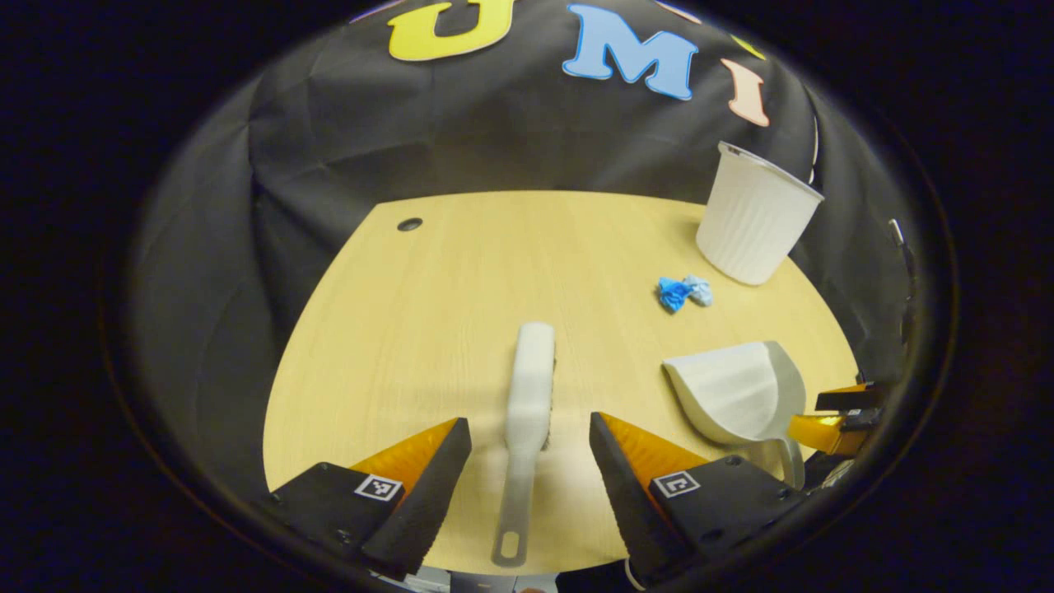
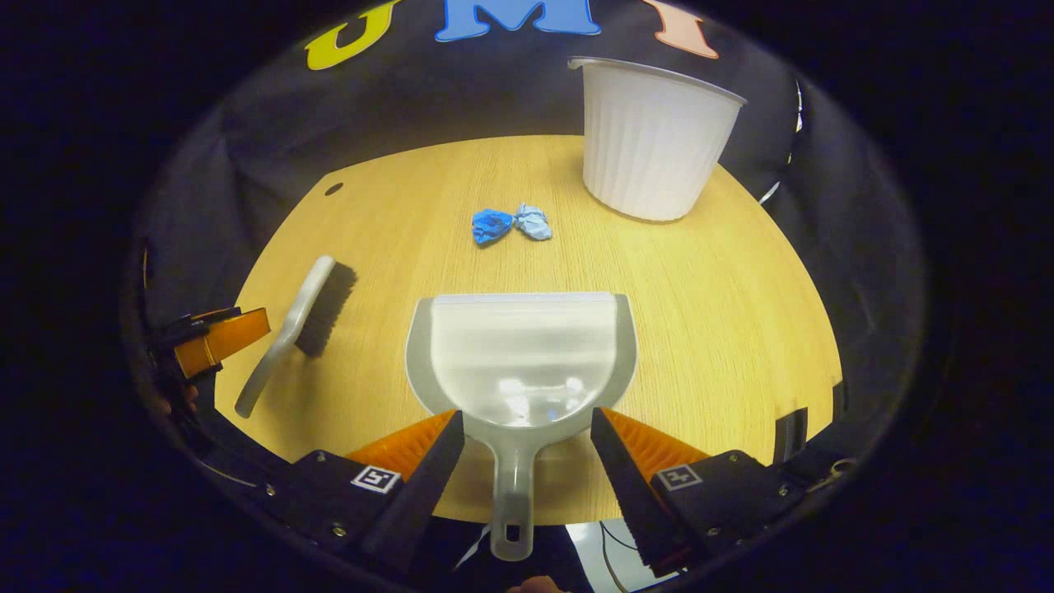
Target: Pick up the small broom and dustpan from the desktop, sweep the trash into the dustpan with the broom, and then empty the trash into the garbage bin.
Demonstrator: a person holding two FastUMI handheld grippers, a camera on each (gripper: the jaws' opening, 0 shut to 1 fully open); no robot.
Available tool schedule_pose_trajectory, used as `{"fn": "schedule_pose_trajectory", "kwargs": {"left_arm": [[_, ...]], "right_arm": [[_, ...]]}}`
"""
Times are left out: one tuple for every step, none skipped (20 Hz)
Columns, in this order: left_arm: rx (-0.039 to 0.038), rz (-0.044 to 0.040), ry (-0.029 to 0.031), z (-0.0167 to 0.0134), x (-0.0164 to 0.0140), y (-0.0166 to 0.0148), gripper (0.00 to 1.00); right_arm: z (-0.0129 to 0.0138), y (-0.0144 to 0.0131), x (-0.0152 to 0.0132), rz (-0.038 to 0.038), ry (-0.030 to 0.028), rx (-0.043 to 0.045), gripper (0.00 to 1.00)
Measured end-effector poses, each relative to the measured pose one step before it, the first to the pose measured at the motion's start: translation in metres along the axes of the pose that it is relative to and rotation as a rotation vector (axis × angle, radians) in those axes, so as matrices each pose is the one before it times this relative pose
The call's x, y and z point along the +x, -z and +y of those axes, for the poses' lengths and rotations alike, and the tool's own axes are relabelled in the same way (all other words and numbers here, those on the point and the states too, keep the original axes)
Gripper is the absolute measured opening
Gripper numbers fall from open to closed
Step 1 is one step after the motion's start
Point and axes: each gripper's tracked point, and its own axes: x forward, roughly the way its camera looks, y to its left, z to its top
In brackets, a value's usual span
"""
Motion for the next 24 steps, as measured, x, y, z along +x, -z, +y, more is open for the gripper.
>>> {"fn": "schedule_pose_trajectory", "kwargs": {"left_arm": [[0.00906,0.02753,0.00097,0.00031,0.00349,0.00702,0.95],[0.01175,0.02841,-0.00025,0.00253,0.00298,0.00761,0.95],[0.01337,0.02608,-0.00221,0.00187,0.00325,0.00592,0.95],[0.01226,0.02816,-0.00543,0.00212,0.00461,0.00551,0.95],[0.00855,0.02539,-0.0043,0.00224,0.0038,0.0047,0.95],[0.00518,0.02526,0.00006,-0.00016,0.00488,0.00565,0.95],[0.00403,0.01844,0.0051,-0.001,0.00264,0.00343,0.95],[0.00304,0.01527,0.00531,-0.00057,0.00326,0.00328,0.95],[0.00357,0.01191,0.00233,-0.00114,0.00309,0.00296,0.95],[0.00617,0.00891,0.00162,-0.00058,0.00232,0.00151,0.95],[0.00221,0.01019,0.001,-0.00067,0.00252,0.00229,0.94],[-0.00093,0.0091,0.00227,-0.00104,0.00386,0.00267,0.88],[-0.00484,0.00953,0.00106,0.00026,0.00245,0.00282,0.82],[-0.00817,0.0097,0.0023,-0.0007,0.00273,0.00278,0.78],[-0.00489,0.009,0.00291,-0.00049,0.0025,0.00241,0.75],[-0.00456,0.0092,-0.00026,0.00133,0.00275,0.00174,0.74],[-0.00013,0.01029,-0.00414,0.00144,0.00244,0.00069,0.72],[-0.00022,0.00584,-0.00253,0.00032,0.00268,0.00141,0.65],[0.00471,0.00536,0.00134,0.00019,0.0025,-0.00086,0.55],[-0.00397,0.00436,-0.00056,-0.00003,0.00013,0.00059,0.49],[-0.00117,0.00616,0.01009,-0.00153,-0.00091,-0.00016,0.43],[-0.00312,0.00088,-0.0053,0.003,0.00096,0.00275,0.36],[0.00005,0.01246,0.00881,-0.00155,0.00081,0.00018,0.34],[0.00269,0.00193,-0.0028,0.00069,0.00182,0.0004,0.36]], "right_arm": [[-0.00017,0.00692,0.00325,0.03097,-0.00371,0.00499,0.97],[0.00352,0.00527,0.00374,0.02498,-0.01218,0.00452,0.97],[0.00404,0.00509,0.0038,0.02998,-0.01424,0.00473,0.96],[-0.00217,0.00305,0.00194,0.01599,0.0132,-0.00426,0.97],[0.00121,0.00105,0.00346,0.01884,-0.00608,-0.01006,0.97],[0.00226,0.00259,0.0025,0.01717,-0.00572,0.00663,0.97],[-0.00193,0.00349,0.0013,0.02324,0.00772,-0.00157,0.98],[-0.00087,0.00412,0.00221,0.01319,0.00903,-0.00229,0.98],[-0.00046,0.00178,0.00285,0.00747,0.00611,0.00127,0.98],[-0.00048,0.00417,0.0011,0.01771,0.00225,0.00156,0.98],[0.00017,0.00323,0.00281,0.01224,-0.00481,0.00218,0.98],[-0.00031,0.00137,0.00316,0.01166,-0.00123,0.00579,0.98],[0.00157,0.00121,0.00453,0.01105,-0.00957,0.00557,0.98],[0.00178,0.00185,0.0032,0.01284,-0.00927,0.00692,0.95],[0.00214,0.00017,0.00067,0.00992,-0.00887,0.0065,0.92],[0.00258,-0.00015,0.00285,0.00445,-0.0096,0.00133,0.85],[-0.00113,-0.00173,0.00096,0.00501,0.00845,0.00125,0.82],[-0.0005,0.00051,0.00163,0.0014,0.00642,-0.00166,0.63],[-0.00085,-0.00027,0.00085,0.00521,0.00716,-0.00293,0.54],[-0.0005,0.00003,0.00099,0.00318,0.0014,0.0036,0.43],[0.00047,0.00013,-0.00019,0.00404,-0.00137,-0.01173,0.37],[-0.00039,-0.0009,0.00128,0.00117,0.00207,-0.00732,0.37],[-0.00017,0.00024,0.00047,-0.00442,0.00007,-0.00317,0.37],[-0.00038,0.0006,-0.00056,0.00099,-0.0012,-0.01075,0.34]]}}
